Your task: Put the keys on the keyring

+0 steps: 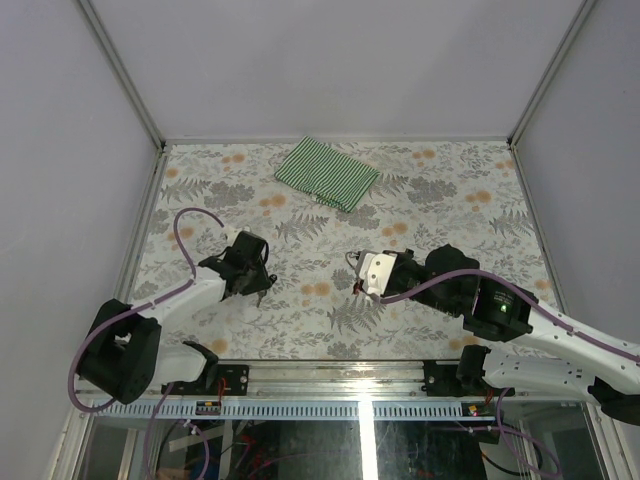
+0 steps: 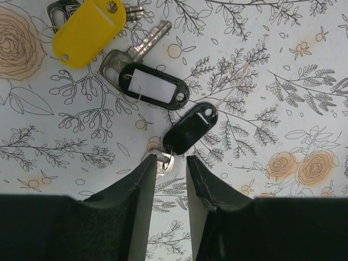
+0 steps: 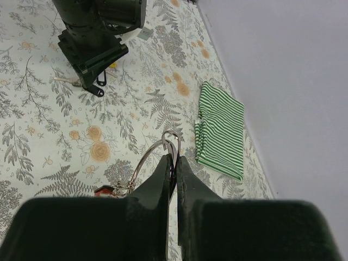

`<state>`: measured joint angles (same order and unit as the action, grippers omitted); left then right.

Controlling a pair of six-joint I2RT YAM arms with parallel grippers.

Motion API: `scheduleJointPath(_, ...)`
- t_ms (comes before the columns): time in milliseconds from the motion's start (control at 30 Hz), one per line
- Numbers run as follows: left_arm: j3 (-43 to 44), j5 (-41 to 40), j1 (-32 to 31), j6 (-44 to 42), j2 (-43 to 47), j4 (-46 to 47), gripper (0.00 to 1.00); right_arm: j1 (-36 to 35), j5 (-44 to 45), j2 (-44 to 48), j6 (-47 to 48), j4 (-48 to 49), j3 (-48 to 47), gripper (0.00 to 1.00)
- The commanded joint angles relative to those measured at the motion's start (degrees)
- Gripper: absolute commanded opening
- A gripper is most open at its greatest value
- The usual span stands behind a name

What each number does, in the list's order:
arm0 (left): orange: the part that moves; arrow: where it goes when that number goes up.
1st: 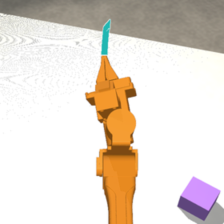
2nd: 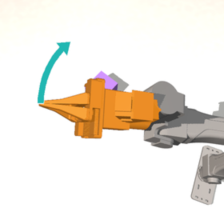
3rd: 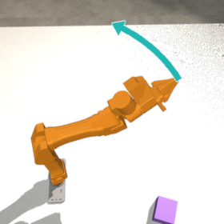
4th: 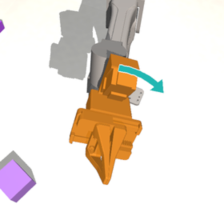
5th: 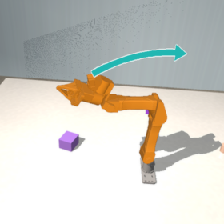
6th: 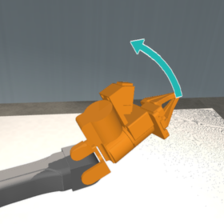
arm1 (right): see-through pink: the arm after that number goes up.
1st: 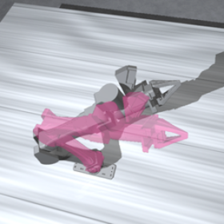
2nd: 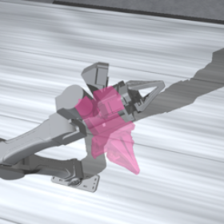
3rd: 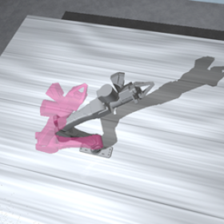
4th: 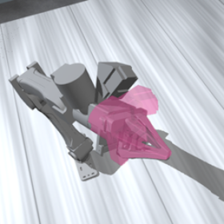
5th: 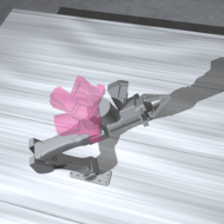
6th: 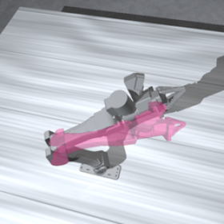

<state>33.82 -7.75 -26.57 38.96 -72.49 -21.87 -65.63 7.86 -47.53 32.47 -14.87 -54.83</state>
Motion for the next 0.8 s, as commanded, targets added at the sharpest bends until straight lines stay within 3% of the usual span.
scheduleJointPath(0,-0.27,0.24,0.9,-1.58,-0.58,3.18,0.29,-0.38,-0.38,-0.17,-0.7,2.35,-1.21,0.0)
scheduleJointPath(467,-0.01,-0.93,1.23,-2.55,-2.46,2.86,0.16,-0.4,-0.67,-0.9,-0.45,2.66,-1.38,0.0)
scheduleJointPath(767,0.68,-1.04,1.28,-3.31,-2.34,1.88,0.0,-0.38,-0.35,-0.81,-0.09,2.28,-1.73,0.0)
